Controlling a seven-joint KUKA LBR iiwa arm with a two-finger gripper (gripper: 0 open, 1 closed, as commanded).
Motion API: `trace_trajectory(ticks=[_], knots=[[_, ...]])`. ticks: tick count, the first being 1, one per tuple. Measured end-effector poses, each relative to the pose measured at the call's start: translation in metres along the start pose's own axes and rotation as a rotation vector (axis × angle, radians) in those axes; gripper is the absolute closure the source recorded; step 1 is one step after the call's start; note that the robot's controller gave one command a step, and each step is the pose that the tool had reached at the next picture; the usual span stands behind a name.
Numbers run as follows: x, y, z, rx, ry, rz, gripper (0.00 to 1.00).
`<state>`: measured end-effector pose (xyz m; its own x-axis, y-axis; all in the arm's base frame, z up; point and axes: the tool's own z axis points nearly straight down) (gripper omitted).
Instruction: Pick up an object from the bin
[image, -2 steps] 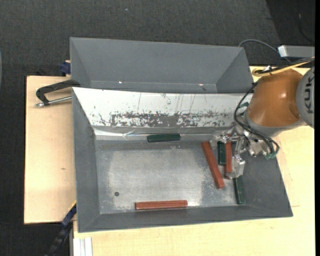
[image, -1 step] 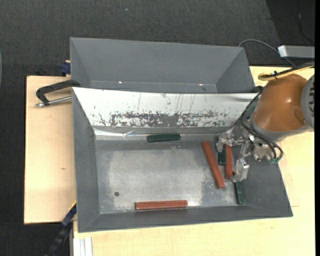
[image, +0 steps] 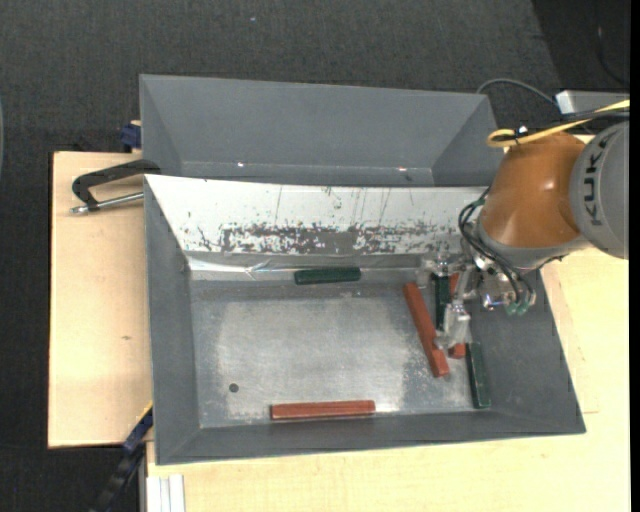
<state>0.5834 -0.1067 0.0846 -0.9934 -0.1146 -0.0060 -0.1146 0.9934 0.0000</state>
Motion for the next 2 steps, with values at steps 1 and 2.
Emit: trace_trajectory(ticks=[1,2], knots=[[-0.01,-0.006,-0.001,-0.001,-0.001,-0.015,0.0],[0.004,-0.036,-0.006,0.0,0.002,0.087,0.0]])
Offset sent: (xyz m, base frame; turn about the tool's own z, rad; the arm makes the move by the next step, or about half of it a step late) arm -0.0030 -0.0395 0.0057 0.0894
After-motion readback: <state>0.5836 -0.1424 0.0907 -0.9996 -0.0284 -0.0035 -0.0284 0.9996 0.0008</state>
